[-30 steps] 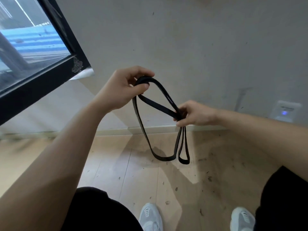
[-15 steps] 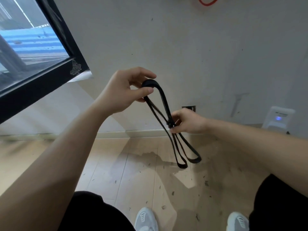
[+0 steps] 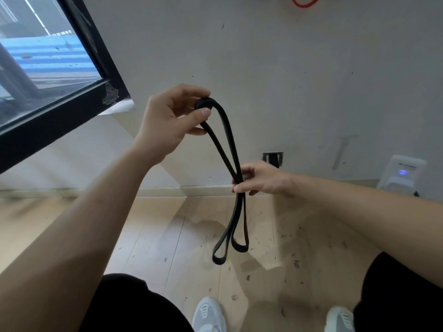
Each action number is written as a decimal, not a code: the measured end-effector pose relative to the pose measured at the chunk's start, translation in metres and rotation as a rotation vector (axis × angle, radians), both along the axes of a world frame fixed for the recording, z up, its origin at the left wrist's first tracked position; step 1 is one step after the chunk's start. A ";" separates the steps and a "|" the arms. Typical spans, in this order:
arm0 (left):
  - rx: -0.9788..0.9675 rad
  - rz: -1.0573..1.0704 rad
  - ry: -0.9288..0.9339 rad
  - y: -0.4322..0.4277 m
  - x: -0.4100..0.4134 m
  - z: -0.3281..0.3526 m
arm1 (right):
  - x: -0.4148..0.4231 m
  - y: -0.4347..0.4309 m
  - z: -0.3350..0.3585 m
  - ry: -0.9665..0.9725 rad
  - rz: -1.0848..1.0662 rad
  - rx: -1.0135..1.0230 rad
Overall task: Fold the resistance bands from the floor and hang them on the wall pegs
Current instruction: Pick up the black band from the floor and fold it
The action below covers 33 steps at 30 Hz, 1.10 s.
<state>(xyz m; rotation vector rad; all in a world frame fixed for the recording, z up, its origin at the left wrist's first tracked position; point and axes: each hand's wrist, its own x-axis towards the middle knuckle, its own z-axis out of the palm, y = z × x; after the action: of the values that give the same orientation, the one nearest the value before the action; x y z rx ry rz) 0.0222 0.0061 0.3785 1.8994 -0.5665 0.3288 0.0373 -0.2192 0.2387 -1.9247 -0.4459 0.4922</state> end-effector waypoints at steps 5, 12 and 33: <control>0.006 0.041 0.048 0.023 0.007 -0.006 | 0.007 -0.016 0.012 -0.062 -0.057 -0.039; 0.224 0.048 0.210 0.053 0.016 -0.033 | 0.006 -0.052 0.046 -0.186 -0.160 -0.035; 0.505 -0.209 0.196 -0.056 0.002 -0.063 | -0.014 -0.057 0.083 -0.354 -0.087 -0.088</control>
<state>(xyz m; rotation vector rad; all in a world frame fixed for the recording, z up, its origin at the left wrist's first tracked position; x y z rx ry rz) 0.0242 -0.0499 0.3156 2.2943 -0.7578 -0.1538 0.0232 -0.2764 0.3220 -2.1143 -0.5710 0.1137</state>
